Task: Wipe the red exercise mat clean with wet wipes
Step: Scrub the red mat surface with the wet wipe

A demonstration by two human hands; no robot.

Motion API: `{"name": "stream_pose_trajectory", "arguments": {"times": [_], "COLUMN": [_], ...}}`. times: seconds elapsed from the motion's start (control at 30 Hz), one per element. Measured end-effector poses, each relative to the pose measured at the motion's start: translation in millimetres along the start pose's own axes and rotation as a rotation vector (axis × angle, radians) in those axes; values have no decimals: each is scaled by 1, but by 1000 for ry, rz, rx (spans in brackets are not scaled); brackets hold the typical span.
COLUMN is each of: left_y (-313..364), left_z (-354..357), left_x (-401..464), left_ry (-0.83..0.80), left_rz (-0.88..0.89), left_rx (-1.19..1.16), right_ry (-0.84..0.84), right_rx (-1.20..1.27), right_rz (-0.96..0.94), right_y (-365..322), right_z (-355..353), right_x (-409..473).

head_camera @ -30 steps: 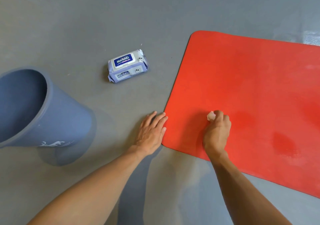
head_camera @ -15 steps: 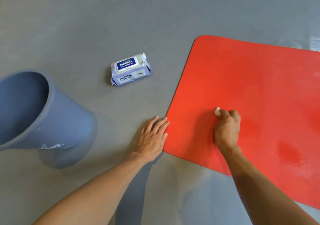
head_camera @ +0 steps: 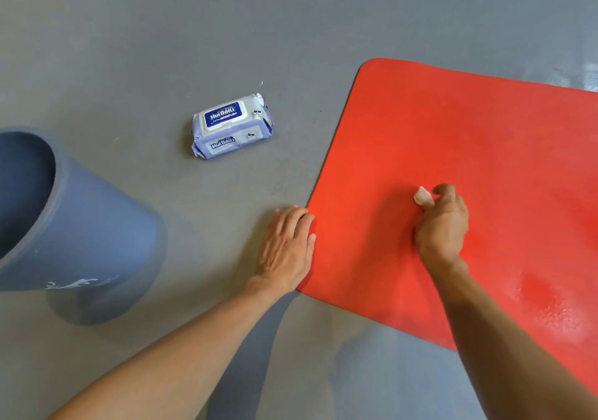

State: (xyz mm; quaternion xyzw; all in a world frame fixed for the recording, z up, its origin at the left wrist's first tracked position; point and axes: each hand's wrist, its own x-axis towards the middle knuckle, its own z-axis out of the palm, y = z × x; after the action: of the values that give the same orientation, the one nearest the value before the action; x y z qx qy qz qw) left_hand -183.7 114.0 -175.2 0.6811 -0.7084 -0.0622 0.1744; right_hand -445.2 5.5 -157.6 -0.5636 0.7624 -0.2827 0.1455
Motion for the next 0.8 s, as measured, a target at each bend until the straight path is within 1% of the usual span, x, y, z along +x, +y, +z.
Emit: {"name": "stream_pose_trajectory", "arguments": {"times": [0.07,0.1,0.17,0.2,0.23,0.27,0.3,0.33,0.37,0.4,0.43,0.47,0.53,0.57,0.63,0.67,0.7,0.73,0.77,0.8], "left_y": [5,7,7,5,3,2,2,4,5,6,6,5,6,6,5,5,4,5,5,6], "left_z": [6,9,19,22,23,24,23,21,19,18,17,17,17,18,18,18,18,18,18,17], "left_x": [14,18,19,18,16,15,16,16,16,16,17,18,18,17,17,18,18,17,17,18], "left_ry": [7,2,-17,-20,-15,-7,0,2,3,5,7,3,-7,-12,-16,-18,-22,-26,-25,-17], "left_rz": [-59,-80,-78,-66,-59,-57,-54,-49,-46,-49,-53,-58,-66,-65,-67,-76,-83,-84,-79,-71], "left_rx": [6,17,44,61,76,83,88,95,101,104,105,104,100,99,90,86,89,97,105,108], "right_ry": [-22,-85,-313,-387,-400,-393,-355,-315,-214,-147,-122,-102,-44,-91,-213,-302,-390,-465,-452,-382], "right_rx": [19,90,225,253,247,230,193,216,127,25,-56,-77,-14,69,226,286,330,302,268,194], "right_rz": [-41,-72,-190,-291,-398,-456,-461,-397,-352,-293,-276,-210,-56,-59,-187,-243,-282,-323,-337,-365], "right_y": [-22,-43,-80,-92,-97,-93,-80,-63,-50,-40,-35,-34,-48,-59,-79,-88,-99,-98,-93,-80], "right_z": [13,21,42,50,52,53,52,45,36,27,23,27,46,57,78,82,77,72,67,56], "right_x": [-15,-31,-69,-83,-89,-84,-70,-53,-35,-21,-12,-8,-18,-31,-55,-65,-70,-65,-55,-42]}}
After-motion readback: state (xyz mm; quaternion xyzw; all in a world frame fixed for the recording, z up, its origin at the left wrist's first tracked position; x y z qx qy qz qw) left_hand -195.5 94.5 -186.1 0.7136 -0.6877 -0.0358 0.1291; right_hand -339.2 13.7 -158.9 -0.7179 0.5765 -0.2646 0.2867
